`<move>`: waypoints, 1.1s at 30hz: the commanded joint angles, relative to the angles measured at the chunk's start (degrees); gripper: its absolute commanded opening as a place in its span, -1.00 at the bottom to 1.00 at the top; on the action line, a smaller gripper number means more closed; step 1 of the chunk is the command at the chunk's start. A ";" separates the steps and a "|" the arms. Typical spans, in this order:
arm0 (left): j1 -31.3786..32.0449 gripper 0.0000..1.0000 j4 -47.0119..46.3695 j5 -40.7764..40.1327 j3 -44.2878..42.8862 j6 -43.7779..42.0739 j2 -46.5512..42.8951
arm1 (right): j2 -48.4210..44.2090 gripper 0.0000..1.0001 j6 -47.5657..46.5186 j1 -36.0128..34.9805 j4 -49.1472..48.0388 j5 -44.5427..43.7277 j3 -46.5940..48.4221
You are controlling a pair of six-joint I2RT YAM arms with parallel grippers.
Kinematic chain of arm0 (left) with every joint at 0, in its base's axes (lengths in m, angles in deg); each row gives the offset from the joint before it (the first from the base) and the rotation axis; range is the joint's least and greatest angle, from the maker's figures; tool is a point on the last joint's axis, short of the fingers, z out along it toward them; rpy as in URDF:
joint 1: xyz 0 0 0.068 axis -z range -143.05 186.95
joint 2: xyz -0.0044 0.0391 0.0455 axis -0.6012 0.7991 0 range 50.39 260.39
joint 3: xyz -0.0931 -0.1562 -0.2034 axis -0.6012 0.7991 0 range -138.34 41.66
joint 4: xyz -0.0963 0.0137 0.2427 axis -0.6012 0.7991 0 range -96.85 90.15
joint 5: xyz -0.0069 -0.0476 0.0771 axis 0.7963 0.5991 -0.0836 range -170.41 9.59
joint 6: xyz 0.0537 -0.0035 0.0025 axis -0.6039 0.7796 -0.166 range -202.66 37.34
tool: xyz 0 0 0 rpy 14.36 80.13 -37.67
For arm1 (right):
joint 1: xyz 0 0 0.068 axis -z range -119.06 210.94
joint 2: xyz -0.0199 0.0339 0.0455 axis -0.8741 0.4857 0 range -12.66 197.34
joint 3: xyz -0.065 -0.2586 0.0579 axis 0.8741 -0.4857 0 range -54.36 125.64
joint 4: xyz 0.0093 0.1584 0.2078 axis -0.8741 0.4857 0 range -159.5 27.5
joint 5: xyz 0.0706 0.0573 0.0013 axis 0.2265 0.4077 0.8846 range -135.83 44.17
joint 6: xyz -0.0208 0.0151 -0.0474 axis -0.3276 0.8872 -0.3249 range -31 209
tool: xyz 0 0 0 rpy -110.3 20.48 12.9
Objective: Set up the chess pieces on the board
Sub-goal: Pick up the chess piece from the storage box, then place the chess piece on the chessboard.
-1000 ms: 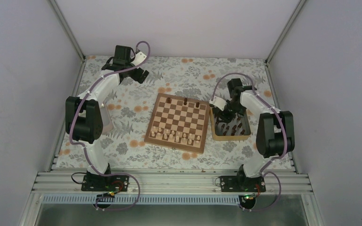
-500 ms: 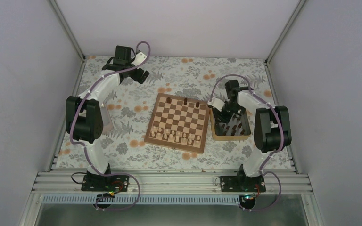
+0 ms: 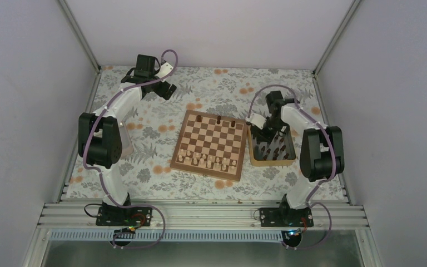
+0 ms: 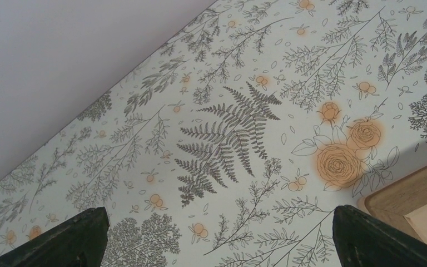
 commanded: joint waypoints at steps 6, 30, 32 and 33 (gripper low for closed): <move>0.40 1.00 0.07 0.89 -1.68 -0.56 -0.18 | -0.89 -0.86 -2.11 -3.00 9.85 1.17 22.79; -3.07 1.00 -0.53 -2.31 -1.64 -0.49 -4.18 | 32.79 -0.82 -2.65 -28.42 -4.32 2.80 60.07; -3.07 1.00 -0.38 -2.34 -1.55 -0.49 -4.23 | 34.45 -0.81 -3.09 -28.78 -3.40 2.51 61.38; -3.06 1.00 -0.30 -2.25 -1.54 -0.50 -4.31 | 35.08 -0.82 -3.25 -28.89 -3.03 2.23 61.89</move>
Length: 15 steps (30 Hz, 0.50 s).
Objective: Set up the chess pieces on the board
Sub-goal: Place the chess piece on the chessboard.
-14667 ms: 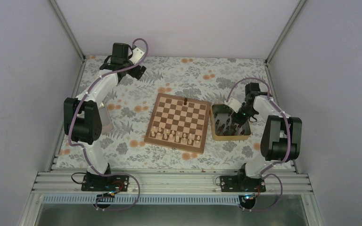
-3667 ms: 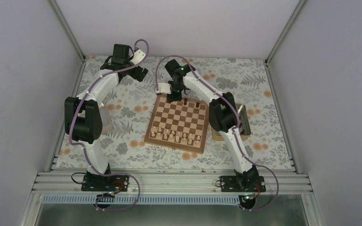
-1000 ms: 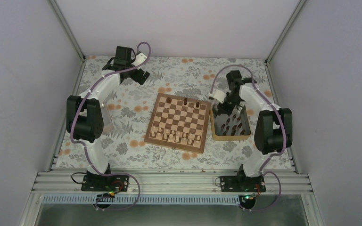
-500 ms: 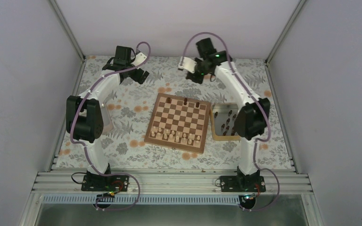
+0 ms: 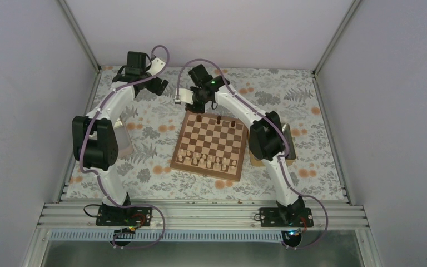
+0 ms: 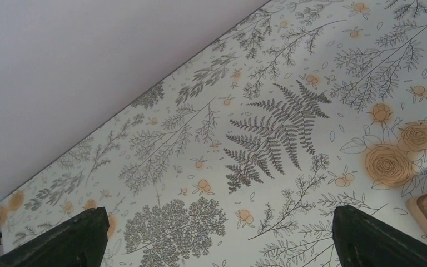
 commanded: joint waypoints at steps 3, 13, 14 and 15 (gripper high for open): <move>0.03 1.00 0.33 1.13 -1.58 -0.44 -2.25 | 3.31 -0.82 -1.77 -0.23 0.41 -0.78 4.40; 0.03 1.00 1.23 2.78 -1.80 -0.21 -1.88 | 4.79 -0.82 -3.17 -0.16 3.60 -1.65 4.24; 0.03 1.00 1.28 2.86 -1.80 -0.14 -1.80 | 4.90 -0.82 -3.41 -0.15 3.94 -1.60 4.23; 0.02 1.00 1.31 2.99 -1.88 -0.05 -1.72 | 5.07 -0.82 -3.54 -0.15 4.25 -1.65 4.23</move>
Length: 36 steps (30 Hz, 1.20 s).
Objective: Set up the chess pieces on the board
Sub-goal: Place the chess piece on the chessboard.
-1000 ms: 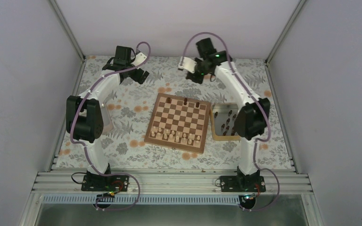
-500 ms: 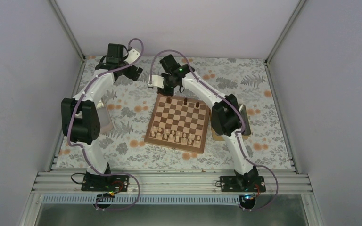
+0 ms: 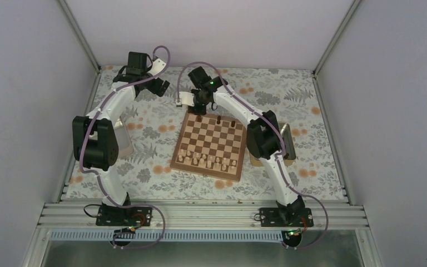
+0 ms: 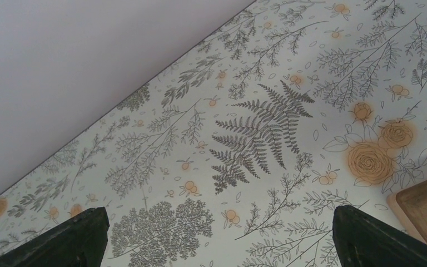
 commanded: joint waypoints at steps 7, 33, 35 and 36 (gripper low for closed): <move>0.08 1.00 1.02 2.10 -2.31 -0.04 -1.21 | 1.68 -0.83 -1.92 0.12 3.55 -0.12 0.72; 0.43 1.00 1.44 2.54 -2.66 -0.02 -0.69 | 3.99 -0.80 -3.74 0.38 4.66 -0.30 1.61; 0.43 1.00 1.44 2.55 -2.66 -0.06 -0.64 | 4.06 -0.77 -3.87 0.38 4.80 -0.37 1.61; 0.43 1.00 1.47 2.56 -2.68 -0.06 -0.67 | 4.06 -0.76 -3.92 0.38 4.80 -0.47 1.60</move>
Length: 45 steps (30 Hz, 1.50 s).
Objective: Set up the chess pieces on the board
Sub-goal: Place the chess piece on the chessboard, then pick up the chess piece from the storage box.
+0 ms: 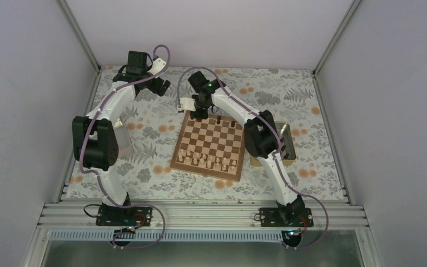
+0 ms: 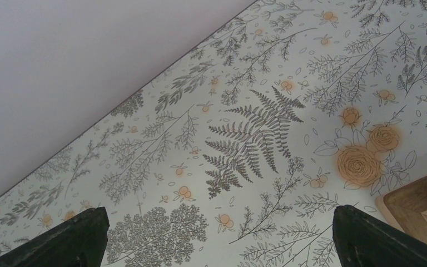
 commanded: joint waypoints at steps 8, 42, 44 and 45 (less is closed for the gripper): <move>0.35 1.00 0.63 0.89 -1.84 -0.08 -0.62 | 1.19 -0.63 -0.77 0.36 -0.33 -0.21 1.50; 0.53 1.00 0.67 0.39 -2.18 0.02 -0.09 | -47.78 -0.32 2.49 34.31 4.65 4.86 -40.50; 0.65 1.00 0.51 0.02 -2.03 0.09 0.14 | -51.28 -0.31 1.60 37.90 4.82 4.26 -47.59; 0.68 1.00 0.44 -0.04 -1.92 -0.01 0.35 | -52.80 -0.31 1.41 39.20 4.47 4.04 -50.40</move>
